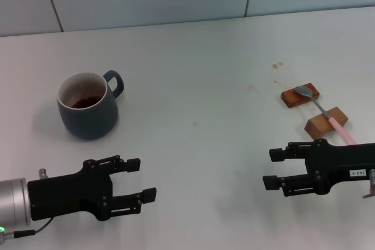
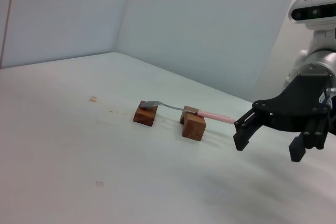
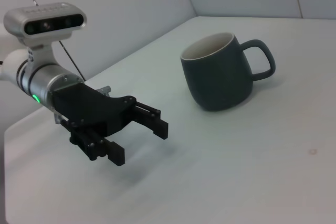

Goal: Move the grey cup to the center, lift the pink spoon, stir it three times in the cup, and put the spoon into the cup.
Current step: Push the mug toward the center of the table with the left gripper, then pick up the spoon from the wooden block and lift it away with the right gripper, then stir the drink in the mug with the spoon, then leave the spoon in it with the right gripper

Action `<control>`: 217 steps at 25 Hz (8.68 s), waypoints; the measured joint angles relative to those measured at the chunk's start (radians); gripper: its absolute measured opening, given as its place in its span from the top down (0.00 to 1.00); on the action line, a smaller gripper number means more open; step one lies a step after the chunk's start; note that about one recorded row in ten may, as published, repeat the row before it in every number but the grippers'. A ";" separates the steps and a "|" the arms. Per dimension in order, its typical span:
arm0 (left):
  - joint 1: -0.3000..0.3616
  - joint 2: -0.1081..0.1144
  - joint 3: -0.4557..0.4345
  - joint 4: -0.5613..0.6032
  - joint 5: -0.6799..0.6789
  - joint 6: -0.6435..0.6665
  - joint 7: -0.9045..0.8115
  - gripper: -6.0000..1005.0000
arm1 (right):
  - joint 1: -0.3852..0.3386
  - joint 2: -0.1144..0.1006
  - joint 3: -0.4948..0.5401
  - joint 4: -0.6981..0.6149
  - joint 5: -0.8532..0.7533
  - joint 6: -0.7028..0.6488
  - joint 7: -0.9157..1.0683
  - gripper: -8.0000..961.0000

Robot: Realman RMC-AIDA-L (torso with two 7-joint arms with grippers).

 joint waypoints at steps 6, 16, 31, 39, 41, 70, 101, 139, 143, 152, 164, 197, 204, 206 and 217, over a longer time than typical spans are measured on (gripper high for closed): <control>-0.003 0.000 0.000 0.002 0.000 -0.002 0.000 0.22 | 0.001 0.000 0.000 0.008 0.004 0.012 -0.004 0.20; 0.081 0.002 -0.136 0.036 -0.256 0.173 0.216 0.22 | 0.002 0.000 0.000 0.008 0.007 0.012 -0.004 0.21; 0.023 -0.007 -0.566 -0.455 -0.740 -0.105 1.571 0.46 | 0.000 0.000 0.000 0.008 0.008 0.011 -0.001 0.22; -0.056 -0.011 -0.633 -0.553 -0.735 -0.319 1.948 0.65 | 0.001 0.000 0.000 0.008 0.008 0.003 0.001 0.23; -0.063 -0.011 -0.629 -0.554 -0.720 -0.350 1.958 0.70 | 0.001 0.000 0.000 0.008 0.008 0.003 0.001 0.23; -0.136 -0.011 -0.641 -0.687 -0.239 -0.433 1.958 0.99 | 0.003 0.000 0.000 0.019 0.003 -0.001 0.002 0.26; -0.032 0.002 -0.646 -0.389 0.170 -0.027 0.759 0.88 | -0.286 -0.048 0.640 0.530 0.525 -0.012 0.437 0.30; -0.042 -0.003 -0.543 -0.195 0.176 0.002 0.604 0.19 | -0.269 0.007 0.666 0.663 0.366 0.287 0.484 0.33; -0.043 -0.003 -0.543 -0.195 0.176 0.005 0.605 0.19 | -0.259 0.007 0.650 0.668 0.366 0.302 0.482 0.34; -0.048 -0.003 -0.543 -0.195 0.178 0.005 0.605 0.19 | -0.246 0.007 0.641 0.671 0.366 0.307 0.481 0.35; -0.049 -0.003 -0.543 -0.195 0.183 0.007 0.613 0.19 | -0.236 0.006 0.619 0.685 0.366 0.344 0.487 0.46; -0.041 -0.001 -0.542 -0.190 0.181 0.018 0.634 0.19 | -0.123 0.004 0.695 0.258 0.380 -0.096 0.296 0.87; -0.054 -0.001 -0.525 -0.174 0.183 -0.019 0.564 0.19 | 0.024 0.013 0.479 -0.325 0.379 -0.229 0.532 0.87; -0.058 -0.002 -0.513 -0.171 0.184 -0.039 0.543 0.20 | 0.036 0.015 0.358 -0.477 0.379 -0.214 0.610 0.87; -0.089 -0.003 -0.478 -0.168 0.184 -0.091 0.495 0.20 | 0.137 -0.031 -0.088 -1.166 0.161 -0.208 1.064 0.87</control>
